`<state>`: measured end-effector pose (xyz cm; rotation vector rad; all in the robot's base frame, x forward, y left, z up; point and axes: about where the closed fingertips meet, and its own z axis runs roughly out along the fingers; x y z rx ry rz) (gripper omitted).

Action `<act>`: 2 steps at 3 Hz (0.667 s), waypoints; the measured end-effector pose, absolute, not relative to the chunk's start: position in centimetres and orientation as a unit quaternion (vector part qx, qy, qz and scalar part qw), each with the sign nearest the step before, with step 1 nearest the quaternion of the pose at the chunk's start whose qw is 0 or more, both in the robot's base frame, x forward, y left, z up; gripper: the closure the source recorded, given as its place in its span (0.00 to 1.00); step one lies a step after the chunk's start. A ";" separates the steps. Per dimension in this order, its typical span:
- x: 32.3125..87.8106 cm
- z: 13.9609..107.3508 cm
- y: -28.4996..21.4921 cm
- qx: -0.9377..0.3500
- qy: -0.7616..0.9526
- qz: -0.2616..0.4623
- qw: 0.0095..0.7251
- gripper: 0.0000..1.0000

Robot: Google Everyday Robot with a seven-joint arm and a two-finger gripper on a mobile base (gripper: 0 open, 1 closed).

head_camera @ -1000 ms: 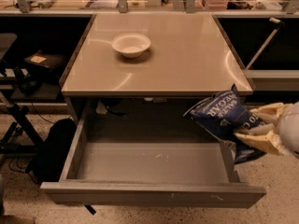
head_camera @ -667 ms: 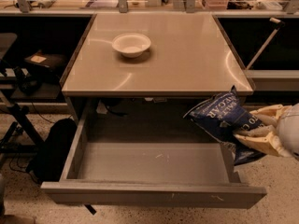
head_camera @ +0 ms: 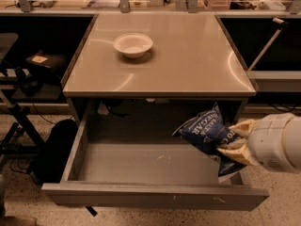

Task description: Place blue chip bag into top drawer

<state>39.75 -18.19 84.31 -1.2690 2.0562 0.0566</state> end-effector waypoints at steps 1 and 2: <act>40.0 74.5 -15.3 -0.520 0.799 0.022 0.300 1.00; 40.0 69.0 -13.0 -0.537 0.796 0.031 0.277 1.00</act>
Offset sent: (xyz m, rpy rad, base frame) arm 0.0020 0.1052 -0.3536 -0.1459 0.2439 0.0448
